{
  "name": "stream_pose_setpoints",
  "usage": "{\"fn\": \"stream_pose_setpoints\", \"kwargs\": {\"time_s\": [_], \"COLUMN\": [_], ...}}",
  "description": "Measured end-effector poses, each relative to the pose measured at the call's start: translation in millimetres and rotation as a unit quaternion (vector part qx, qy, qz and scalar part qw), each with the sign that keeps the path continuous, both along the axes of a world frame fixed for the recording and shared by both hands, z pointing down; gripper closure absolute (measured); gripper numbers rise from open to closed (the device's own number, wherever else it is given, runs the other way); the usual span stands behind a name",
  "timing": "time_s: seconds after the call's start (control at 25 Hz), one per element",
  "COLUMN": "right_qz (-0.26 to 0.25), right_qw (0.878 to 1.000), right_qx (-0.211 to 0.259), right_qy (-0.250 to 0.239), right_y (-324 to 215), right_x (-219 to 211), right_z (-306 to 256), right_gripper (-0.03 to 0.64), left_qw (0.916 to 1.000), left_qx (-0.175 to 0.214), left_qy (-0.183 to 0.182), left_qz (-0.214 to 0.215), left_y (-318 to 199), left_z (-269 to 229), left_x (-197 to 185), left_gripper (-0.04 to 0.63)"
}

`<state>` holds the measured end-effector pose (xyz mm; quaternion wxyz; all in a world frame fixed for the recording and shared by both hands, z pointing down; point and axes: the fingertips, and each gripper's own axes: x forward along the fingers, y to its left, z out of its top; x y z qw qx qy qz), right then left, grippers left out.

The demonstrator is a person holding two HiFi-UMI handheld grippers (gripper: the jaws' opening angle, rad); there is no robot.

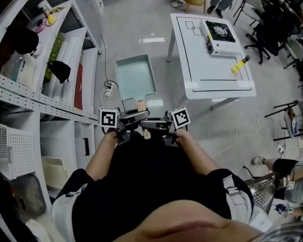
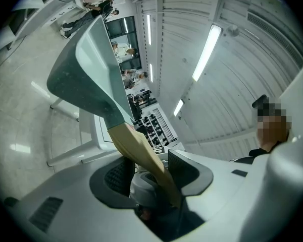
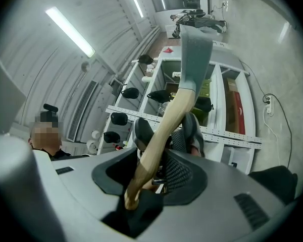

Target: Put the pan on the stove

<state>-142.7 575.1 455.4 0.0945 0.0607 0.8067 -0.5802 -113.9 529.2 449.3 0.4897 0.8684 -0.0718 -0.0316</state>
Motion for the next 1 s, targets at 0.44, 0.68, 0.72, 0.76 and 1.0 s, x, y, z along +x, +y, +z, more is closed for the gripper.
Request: {"fn": "stream_pose_setpoints", "kwargs": {"time_s": [0.44, 0.68, 0.72, 0.76, 1.0], "right_qz": [-0.005, -0.015, -0.015, -0.015, -0.015], "right_qw": [1.0, 1.0, 1.0, 1.0, 1.0], "right_qx": [0.001, -0.007, -0.011, -0.013, -0.017], "right_qy": [-0.007, -0.012, -0.013, -0.015, -0.008], "right_y": [-48.5, -109.4, -121.0, -133.9, -222.6], "right_x": [4.1, -5.8, -9.8, -14.2, -43.1], "right_z": [11.5, 11.8, 11.8, 10.9, 3.6], "right_gripper": [0.448, 0.448, 0.448, 0.448, 0.448], "left_qw": [0.9999, 0.999, 0.9988, 0.9988, 0.9987], "left_qx": [-0.013, -0.038, -0.041, -0.041, -0.046], "left_qy": [0.001, 0.008, 0.008, 0.008, 0.01], "left_qz": [-0.01, -0.023, -0.024, -0.025, -0.019], "left_y": [-48.2, -109.4, -121.1, -134.1, -222.4], "left_z": [11.5, 16.8, 17.1, 16.6, 9.9], "left_x": [3.1, -4.7, -8.7, -13.0, -41.6], "left_gripper": [0.383, 0.382, 0.382, 0.382, 0.382]}}
